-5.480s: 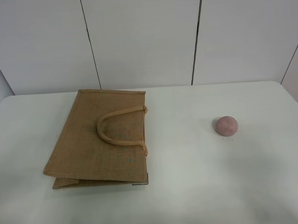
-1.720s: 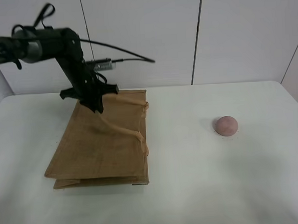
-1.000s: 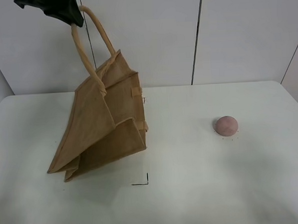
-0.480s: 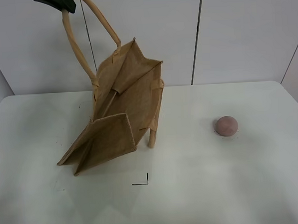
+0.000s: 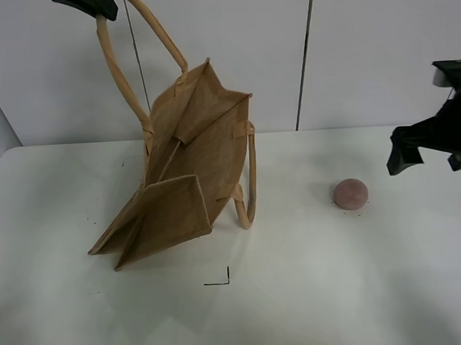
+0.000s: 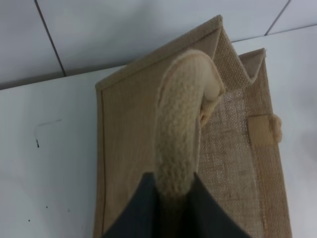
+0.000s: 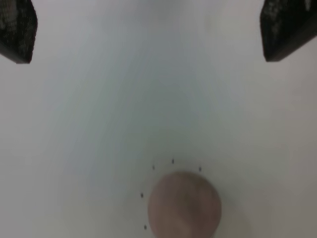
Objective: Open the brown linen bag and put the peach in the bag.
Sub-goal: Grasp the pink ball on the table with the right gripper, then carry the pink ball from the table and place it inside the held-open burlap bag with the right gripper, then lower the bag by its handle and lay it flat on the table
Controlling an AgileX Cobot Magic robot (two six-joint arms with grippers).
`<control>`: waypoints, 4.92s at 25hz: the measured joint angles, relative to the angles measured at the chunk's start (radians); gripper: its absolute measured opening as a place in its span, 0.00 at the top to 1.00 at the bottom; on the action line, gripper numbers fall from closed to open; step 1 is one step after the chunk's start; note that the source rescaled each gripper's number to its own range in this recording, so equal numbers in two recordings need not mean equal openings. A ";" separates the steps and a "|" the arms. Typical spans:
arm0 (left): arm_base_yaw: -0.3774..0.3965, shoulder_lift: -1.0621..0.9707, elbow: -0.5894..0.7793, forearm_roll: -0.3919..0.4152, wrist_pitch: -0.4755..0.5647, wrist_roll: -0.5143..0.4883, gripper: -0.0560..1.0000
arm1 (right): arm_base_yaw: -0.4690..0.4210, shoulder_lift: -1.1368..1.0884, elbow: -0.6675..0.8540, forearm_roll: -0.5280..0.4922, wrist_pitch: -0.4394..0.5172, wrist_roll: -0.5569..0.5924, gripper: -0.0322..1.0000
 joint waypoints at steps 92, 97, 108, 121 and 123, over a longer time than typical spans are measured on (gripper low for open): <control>0.000 0.000 0.000 0.000 -0.001 0.000 0.94 | 0.581 0.743 -0.773 0.404 -0.213 -0.309 0.12; 0.000 0.000 0.000 0.000 -0.001 0.000 0.94 | 0.581 0.743 -0.852 0.357 -0.087 -0.274 0.01; 0.000 0.000 0.000 0.000 -0.001 0.000 0.95 | 0.554 0.646 -1.025 0.092 0.311 -0.027 0.00; 0.000 0.000 0.000 0.000 -0.001 0.000 0.95 | 0.282 0.643 -1.025 -0.004 0.339 0.031 0.00; 0.000 0.000 0.000 0.000 -0.001 0.000 0.95 | 0.199 0.643 -1.021 -0.007 0.338 0.028 0.00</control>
